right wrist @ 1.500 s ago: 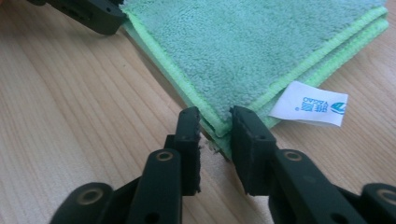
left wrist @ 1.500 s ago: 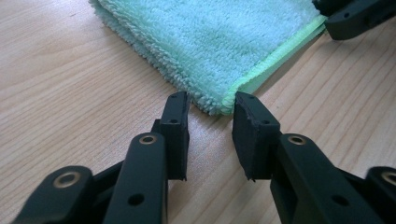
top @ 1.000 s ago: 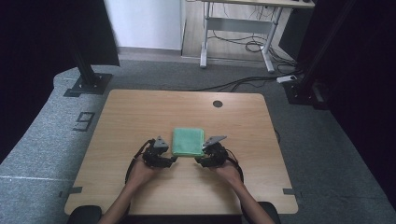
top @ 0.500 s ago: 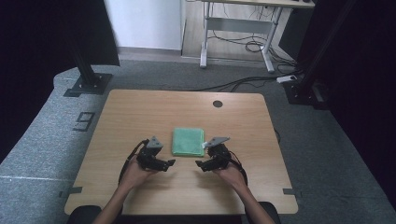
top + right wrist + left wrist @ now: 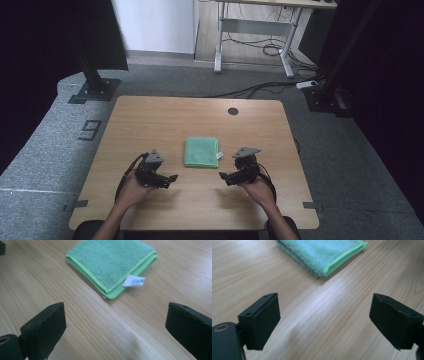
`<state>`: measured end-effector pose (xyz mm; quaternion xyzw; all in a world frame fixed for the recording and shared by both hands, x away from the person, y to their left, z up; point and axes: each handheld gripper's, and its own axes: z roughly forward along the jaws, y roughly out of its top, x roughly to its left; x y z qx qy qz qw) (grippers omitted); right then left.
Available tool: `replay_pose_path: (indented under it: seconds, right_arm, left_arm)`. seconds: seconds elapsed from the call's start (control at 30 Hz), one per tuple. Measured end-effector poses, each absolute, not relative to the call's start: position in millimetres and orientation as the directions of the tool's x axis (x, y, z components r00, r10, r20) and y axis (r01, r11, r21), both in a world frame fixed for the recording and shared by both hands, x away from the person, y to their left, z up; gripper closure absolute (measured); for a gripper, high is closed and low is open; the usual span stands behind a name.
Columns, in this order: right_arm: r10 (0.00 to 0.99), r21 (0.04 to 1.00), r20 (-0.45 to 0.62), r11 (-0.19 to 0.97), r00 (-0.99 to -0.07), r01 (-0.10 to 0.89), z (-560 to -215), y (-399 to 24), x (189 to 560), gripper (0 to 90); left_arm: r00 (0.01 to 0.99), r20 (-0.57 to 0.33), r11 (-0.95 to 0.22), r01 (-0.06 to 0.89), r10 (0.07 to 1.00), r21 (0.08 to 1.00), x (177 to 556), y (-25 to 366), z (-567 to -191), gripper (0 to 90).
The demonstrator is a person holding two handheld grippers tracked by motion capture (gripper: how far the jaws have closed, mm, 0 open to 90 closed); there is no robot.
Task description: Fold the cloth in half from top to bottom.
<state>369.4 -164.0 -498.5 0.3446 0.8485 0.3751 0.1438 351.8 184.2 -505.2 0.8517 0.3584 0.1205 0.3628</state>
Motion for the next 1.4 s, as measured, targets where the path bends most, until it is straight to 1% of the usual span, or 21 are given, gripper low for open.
replay_pose_path:
  seconds: [0.5, 0.73, 0.97, 1.1, 1.4]
  right_arm:
    - [0.743, 0.739, 0.023, 0.438, -0.669, 0.512, -510.3, -199.7, 353.7, 1.6]
    - [0.765, 0.721, 0.027, 0.431, -0.643, 0.543, -525.1, -211.8, 351.5, 1.5]
    - [0.766, 0.691, 0.014, 0.458, -0.643, 0.56, -542.0, -213.9, 351.6, 1.5]
    - [0.762, 0.67, 0.005, 0.477, -0.647, 0.568, -551.4, -211.6, 351.2, 0.0]
    - [0.776, 0.714, 0.008, 0.436, -0.63, 0.547, -556.8, -210.4, 350.1, 0.0]
  left_arm:
    - [0.679, -0.011, -0.495, 0.546, 0.734, 0.676, 339.8, 210.5, -523.0, 0.3]
    - [0.679, -0.001, -0.506, 0.548, 0.734, 0.666, 339.5, 212.7, -533.7, 0.0]
    - [0.68, 0.004, -0.524, 0.561, 0.733, 0.641, 340.4, 210.0, -546.4, 0.0]
    - [0.679, -0.007, -0.512, 0.559, 0.734, 0.652, 340.8, 209.8, -548.1, 0.0]
    - [0.678, -0.007, -0.506, 0.556, 0.735, 0.659, 340.7, 210.0, -549.1, 0.0]
